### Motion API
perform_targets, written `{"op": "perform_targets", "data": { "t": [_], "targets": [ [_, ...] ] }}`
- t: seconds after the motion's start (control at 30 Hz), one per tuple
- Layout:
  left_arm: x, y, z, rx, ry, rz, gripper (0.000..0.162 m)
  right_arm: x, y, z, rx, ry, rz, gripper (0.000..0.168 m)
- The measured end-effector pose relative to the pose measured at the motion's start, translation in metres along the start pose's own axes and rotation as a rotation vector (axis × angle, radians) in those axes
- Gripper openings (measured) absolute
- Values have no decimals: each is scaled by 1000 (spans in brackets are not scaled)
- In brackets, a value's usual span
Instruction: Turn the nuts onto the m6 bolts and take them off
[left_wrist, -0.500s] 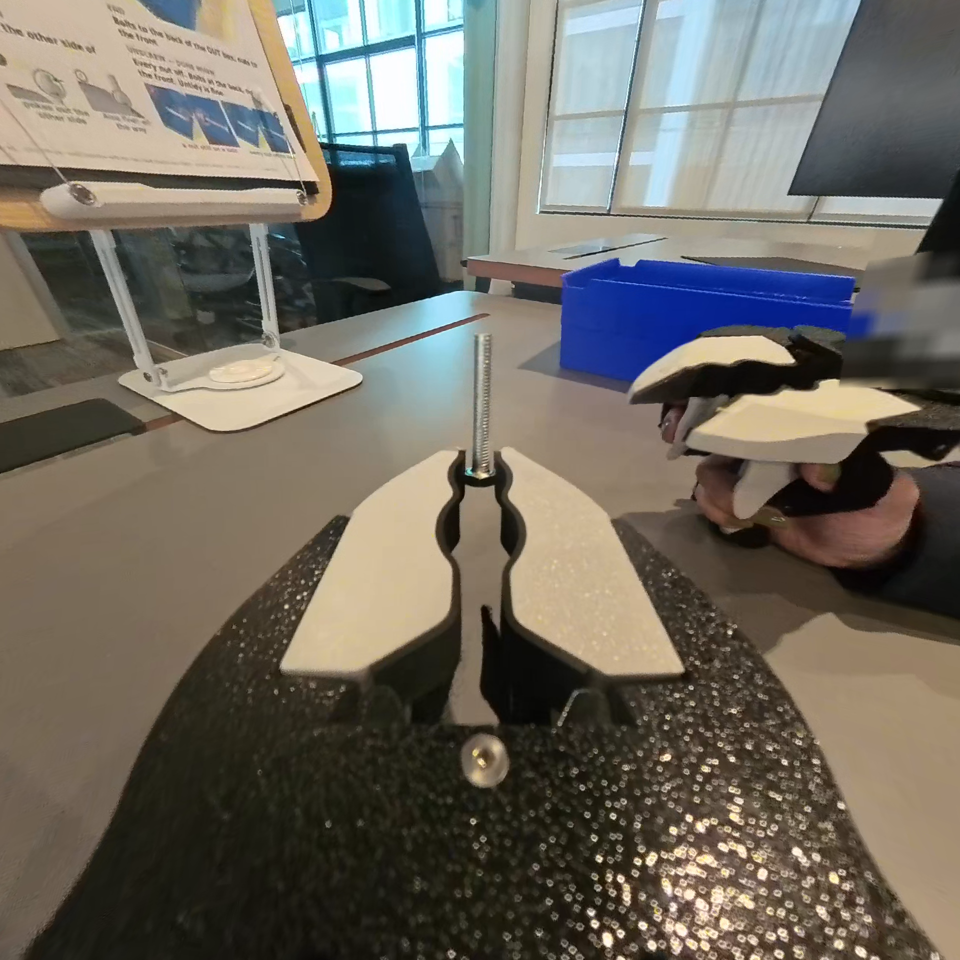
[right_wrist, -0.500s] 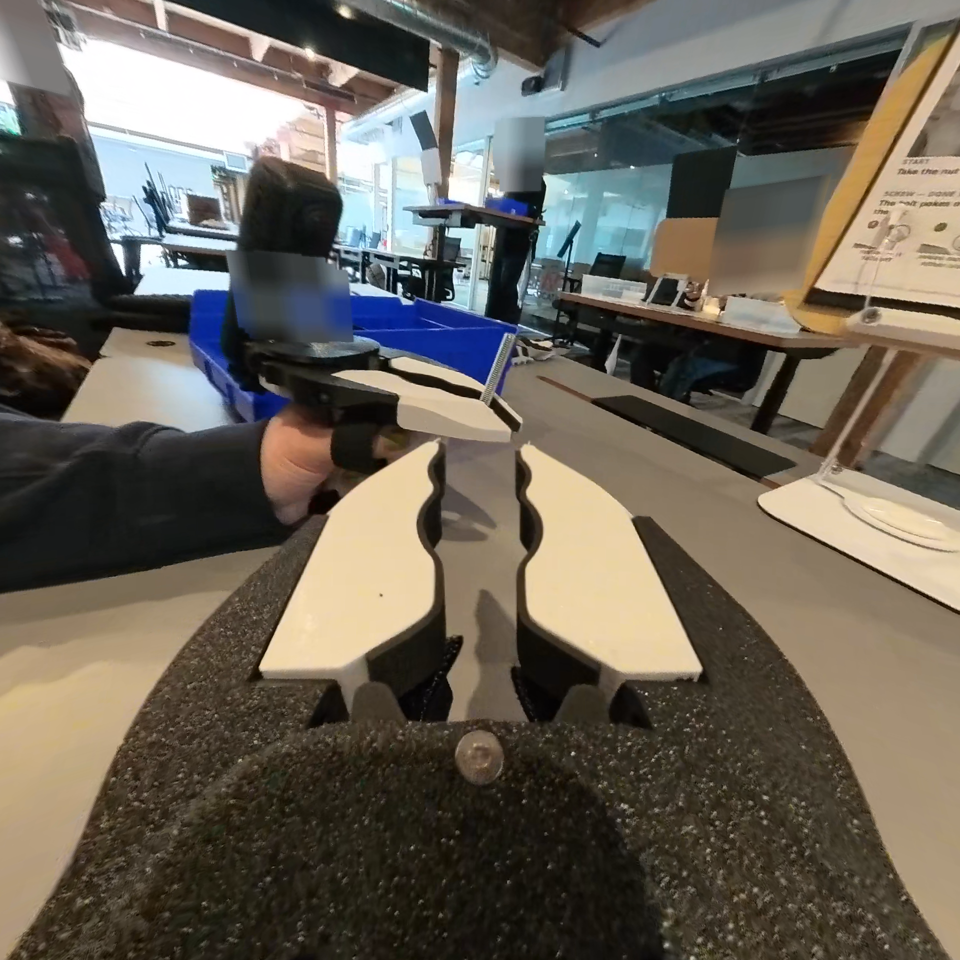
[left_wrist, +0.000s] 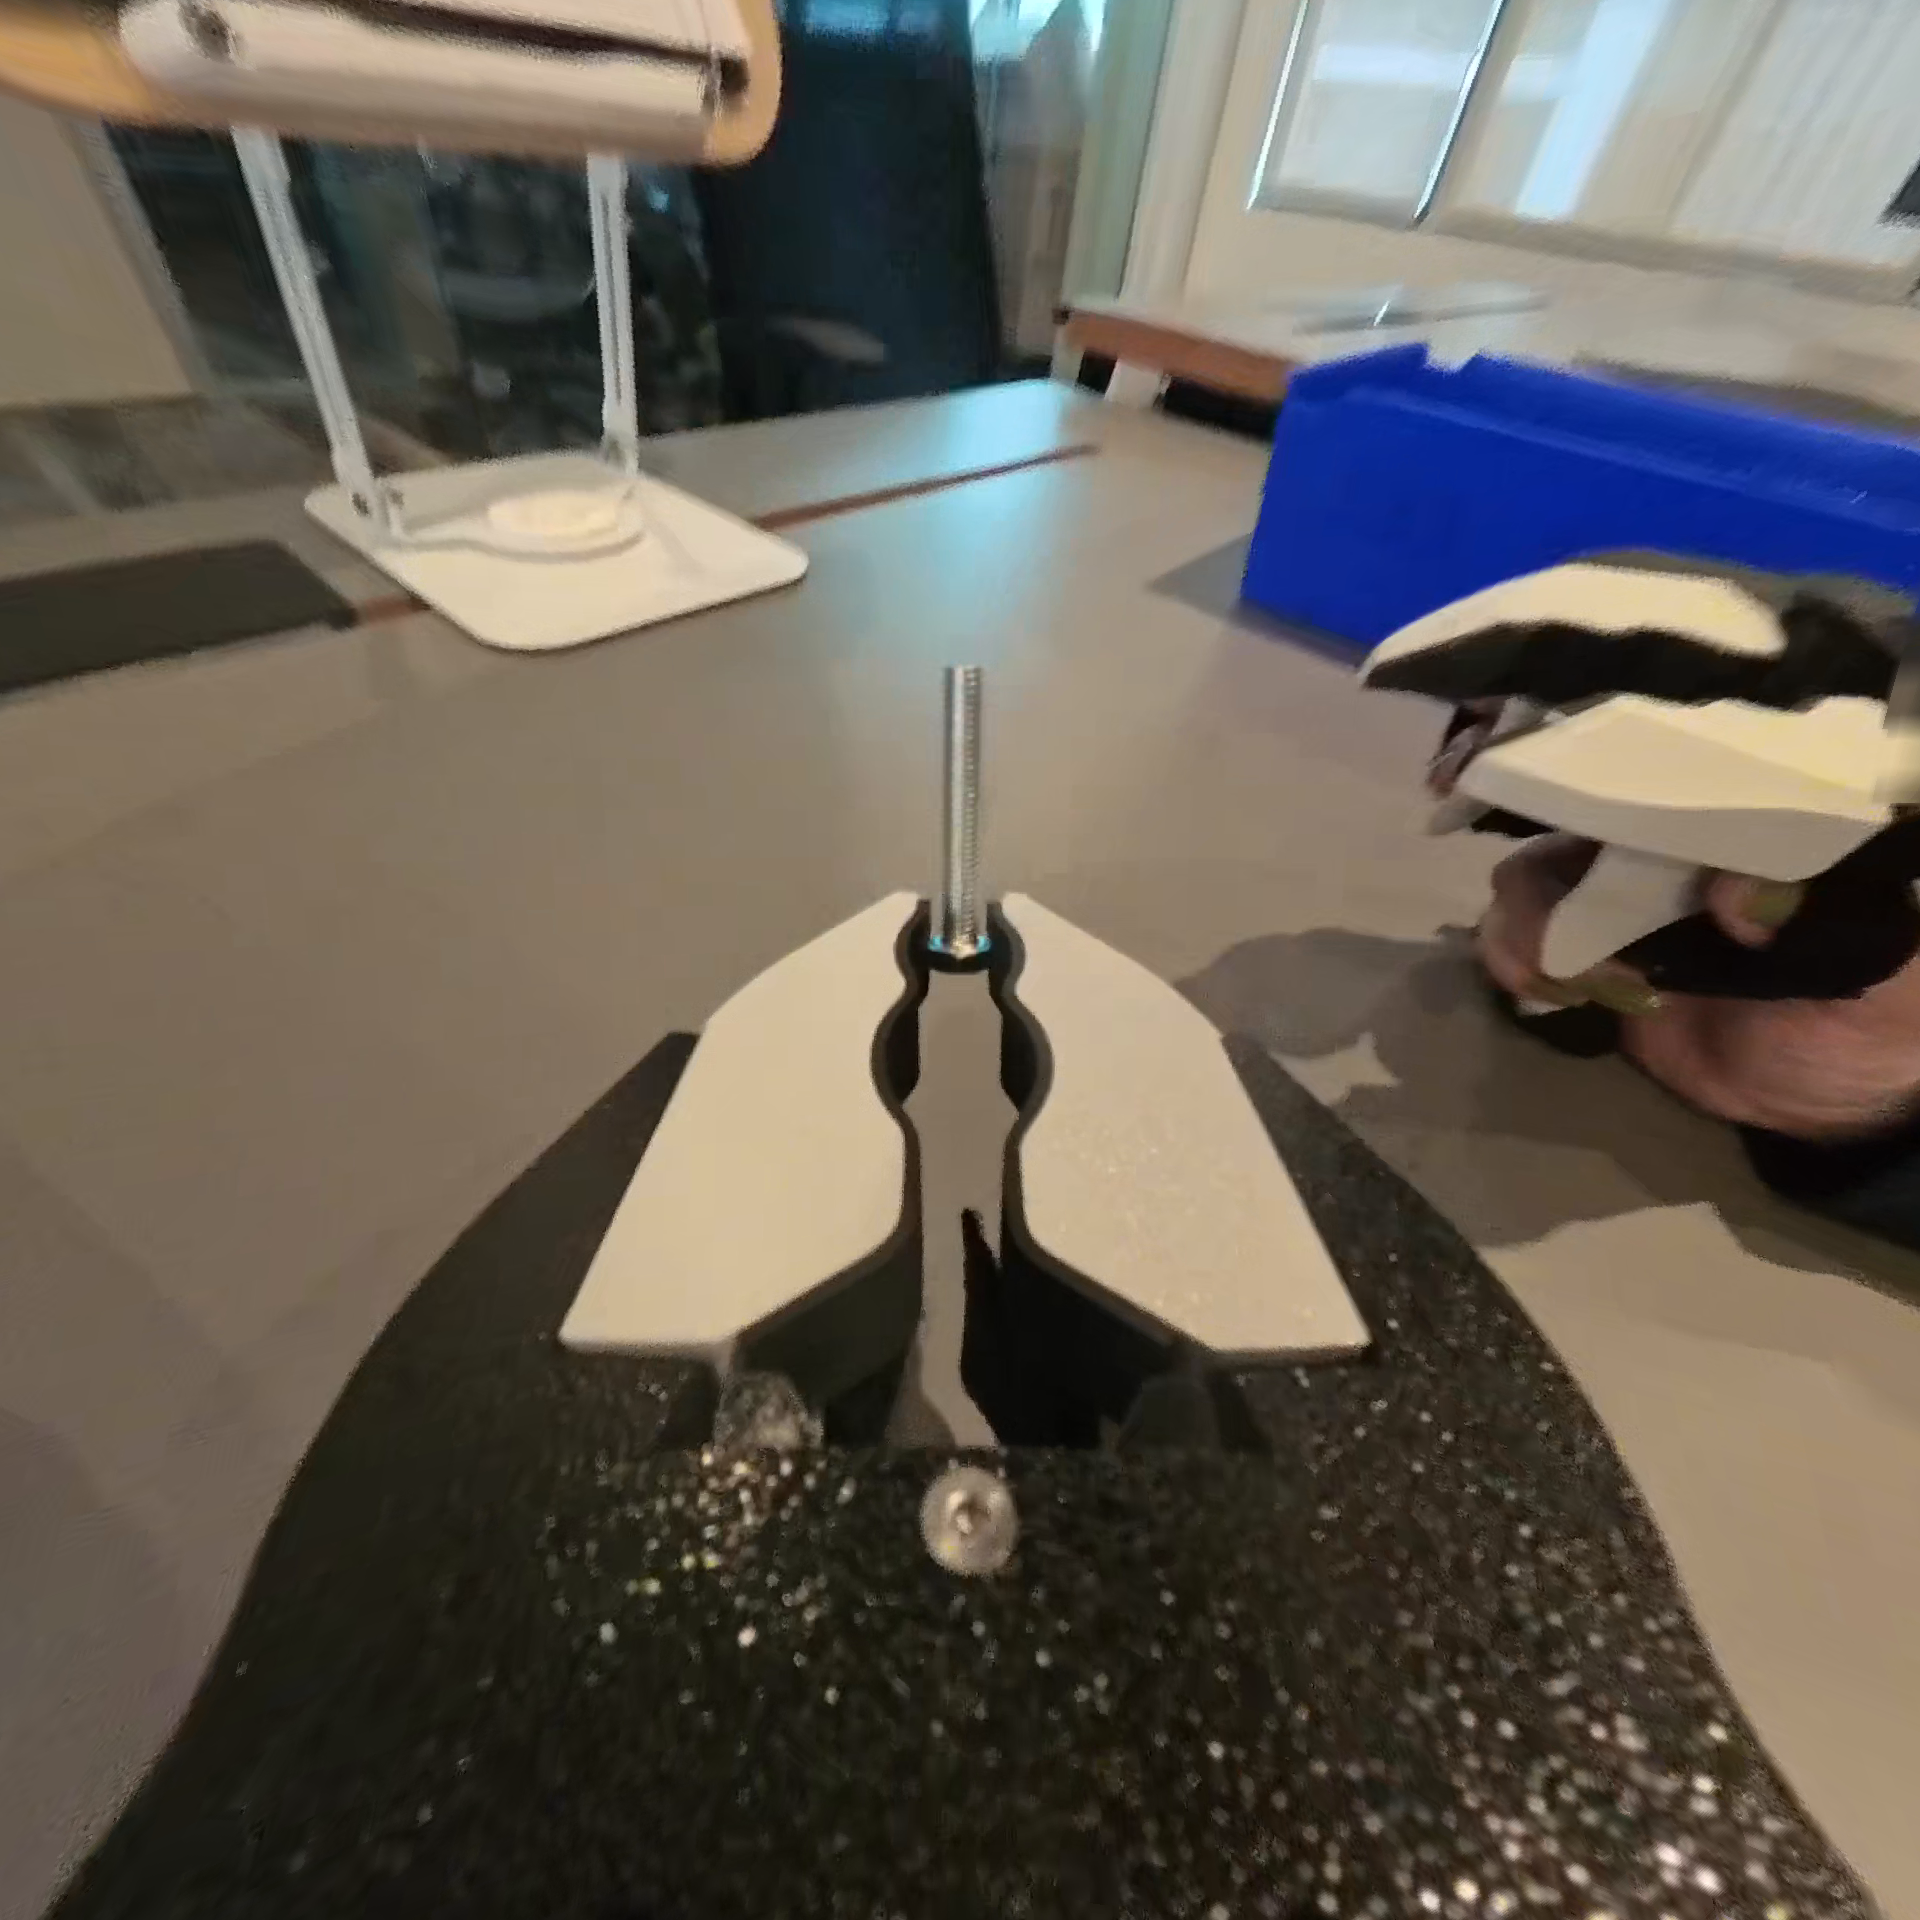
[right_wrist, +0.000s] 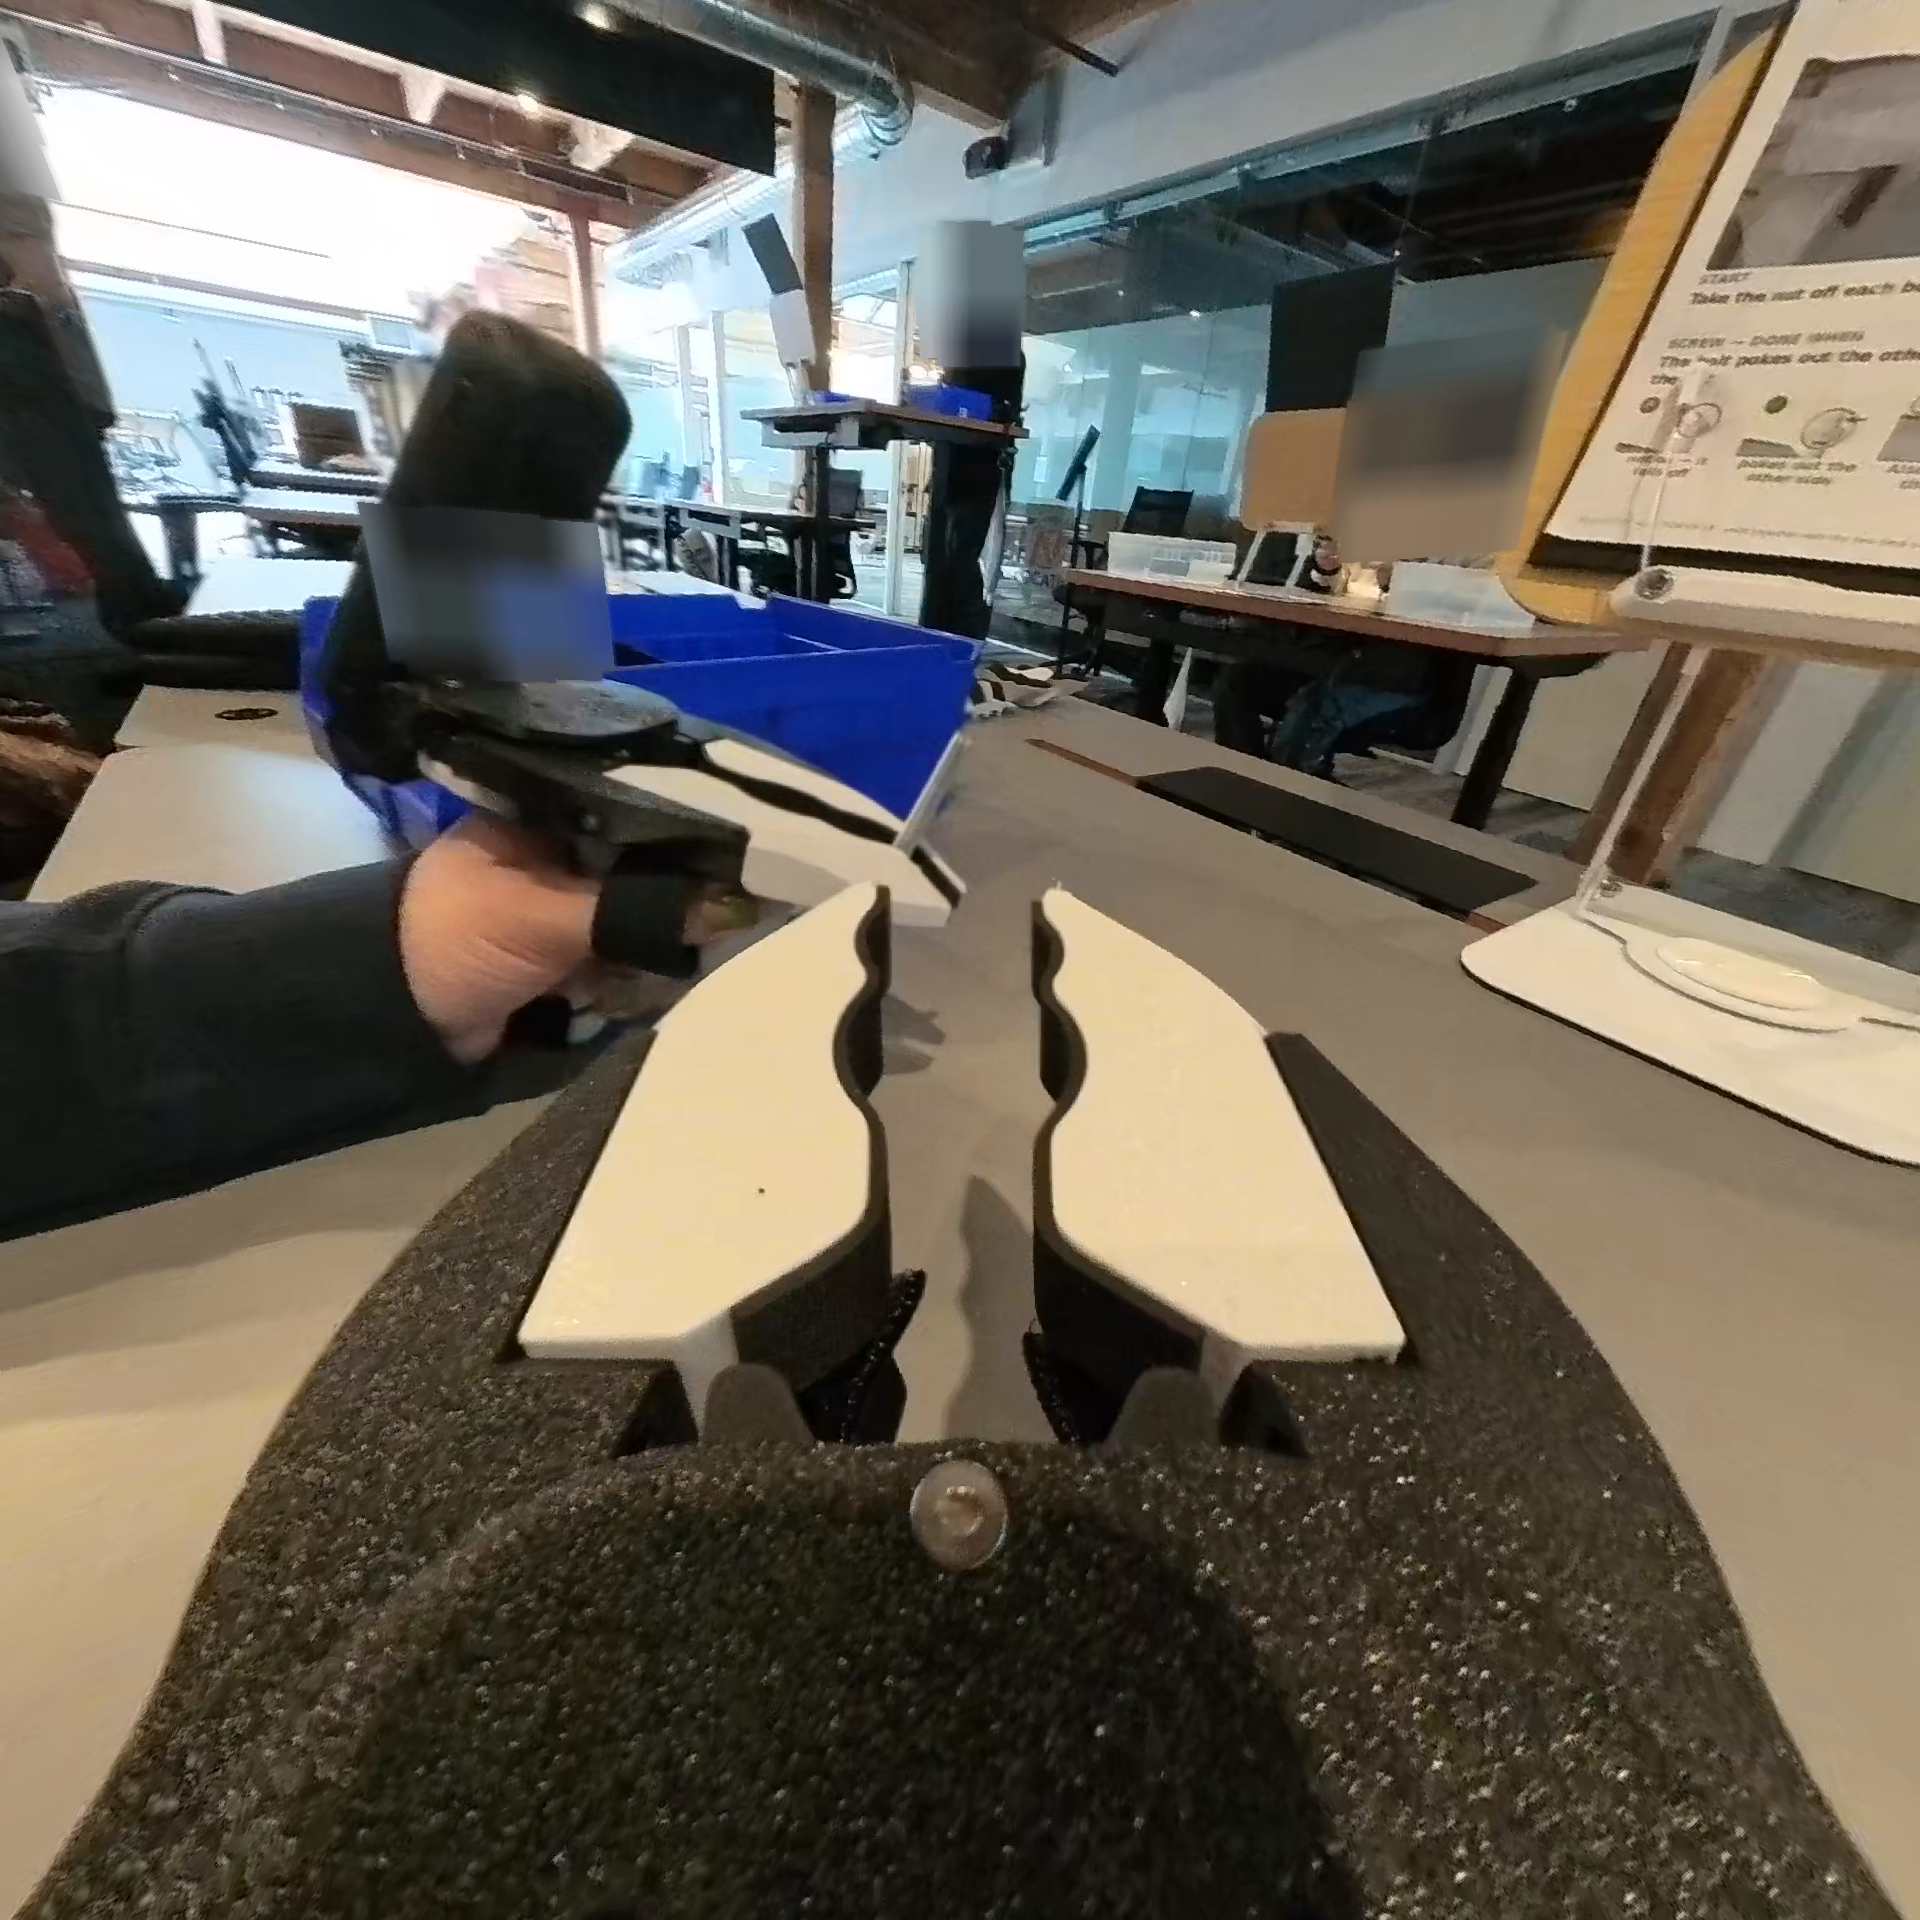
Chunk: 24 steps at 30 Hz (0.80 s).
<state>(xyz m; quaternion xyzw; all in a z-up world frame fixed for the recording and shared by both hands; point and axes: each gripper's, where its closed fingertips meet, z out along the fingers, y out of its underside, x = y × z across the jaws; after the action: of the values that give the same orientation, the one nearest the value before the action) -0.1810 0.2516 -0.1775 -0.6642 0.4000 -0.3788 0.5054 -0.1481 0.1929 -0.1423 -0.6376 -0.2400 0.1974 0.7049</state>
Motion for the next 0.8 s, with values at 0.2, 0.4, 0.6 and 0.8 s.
{"op": "perform_targets", "data": {
  "t": [0.2,0.4,0.6,0.8],
  "targets": [
    [-5,19,9,-160,-60,35,10,11,1,-2,-9,49,23,23],
    [-3,26,13,-205,-42,10,10,12,1,-3,-1,48,40,21],
    [-2,26,15,-205,-48,48,10,9,3,0,-19,37,27,20],
    [-1,19,13,-154,-77,105,10,10,4,0,-21,34,38,19]
  ]
}}
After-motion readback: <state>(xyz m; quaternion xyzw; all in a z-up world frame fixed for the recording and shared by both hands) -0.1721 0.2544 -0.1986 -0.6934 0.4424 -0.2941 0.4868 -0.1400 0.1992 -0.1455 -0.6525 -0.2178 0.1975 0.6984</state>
